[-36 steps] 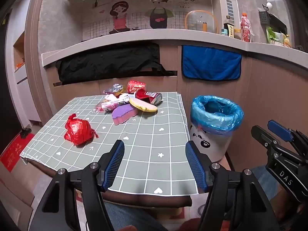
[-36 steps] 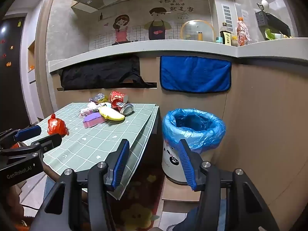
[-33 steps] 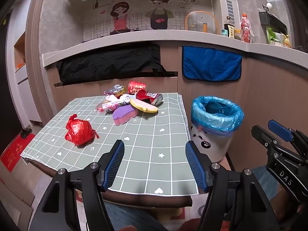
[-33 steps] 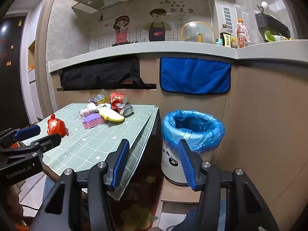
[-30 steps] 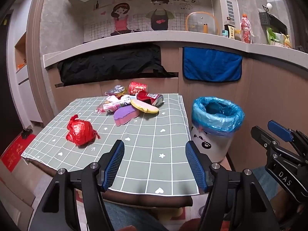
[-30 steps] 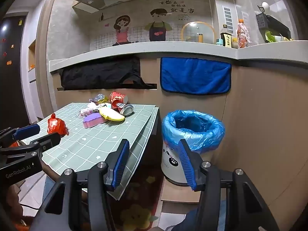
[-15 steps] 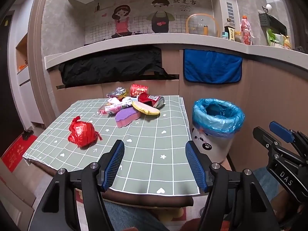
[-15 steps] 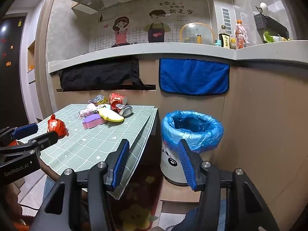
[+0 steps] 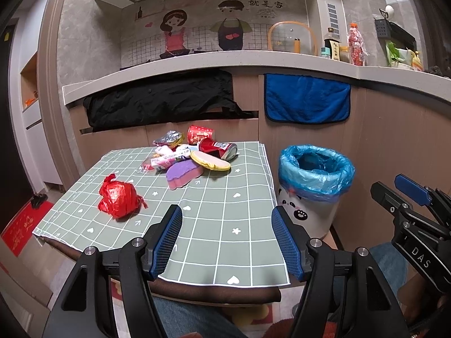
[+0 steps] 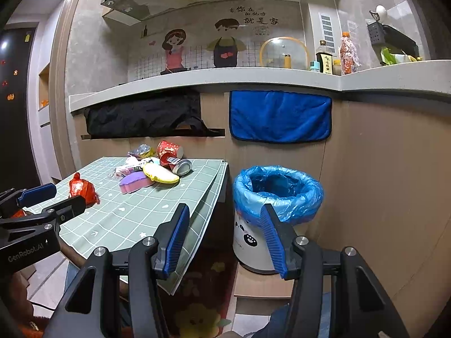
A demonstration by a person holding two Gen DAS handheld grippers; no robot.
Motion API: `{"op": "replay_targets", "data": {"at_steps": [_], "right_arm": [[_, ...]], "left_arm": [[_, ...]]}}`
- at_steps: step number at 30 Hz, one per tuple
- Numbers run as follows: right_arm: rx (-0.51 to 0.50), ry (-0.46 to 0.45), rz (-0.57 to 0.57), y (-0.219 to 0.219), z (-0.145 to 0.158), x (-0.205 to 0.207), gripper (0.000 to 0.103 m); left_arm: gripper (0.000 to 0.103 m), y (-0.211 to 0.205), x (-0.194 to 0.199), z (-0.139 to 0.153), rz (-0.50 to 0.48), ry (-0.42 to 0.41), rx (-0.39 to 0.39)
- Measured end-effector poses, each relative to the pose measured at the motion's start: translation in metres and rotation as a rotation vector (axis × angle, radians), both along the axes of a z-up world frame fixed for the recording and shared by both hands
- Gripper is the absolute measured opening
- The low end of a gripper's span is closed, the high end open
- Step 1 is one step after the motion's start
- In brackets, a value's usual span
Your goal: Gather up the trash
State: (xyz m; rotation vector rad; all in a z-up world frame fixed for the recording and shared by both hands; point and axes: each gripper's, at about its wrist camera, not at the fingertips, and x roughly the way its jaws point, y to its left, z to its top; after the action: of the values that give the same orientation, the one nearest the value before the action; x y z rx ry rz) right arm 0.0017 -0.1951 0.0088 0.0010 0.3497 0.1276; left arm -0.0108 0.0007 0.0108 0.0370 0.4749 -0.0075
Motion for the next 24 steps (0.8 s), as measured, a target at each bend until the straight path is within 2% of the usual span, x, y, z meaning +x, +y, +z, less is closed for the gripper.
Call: {"op": "replay_targets", "data": {"at_steps": [24], "right_arm": [[-0.001,0.002,-0.006,-0.0025,0.001,0.0008,0.05]], "left_arm": [[0.066,0.0012,-0.0006,0.0017,0.004,-0.007,-0.003]]}}
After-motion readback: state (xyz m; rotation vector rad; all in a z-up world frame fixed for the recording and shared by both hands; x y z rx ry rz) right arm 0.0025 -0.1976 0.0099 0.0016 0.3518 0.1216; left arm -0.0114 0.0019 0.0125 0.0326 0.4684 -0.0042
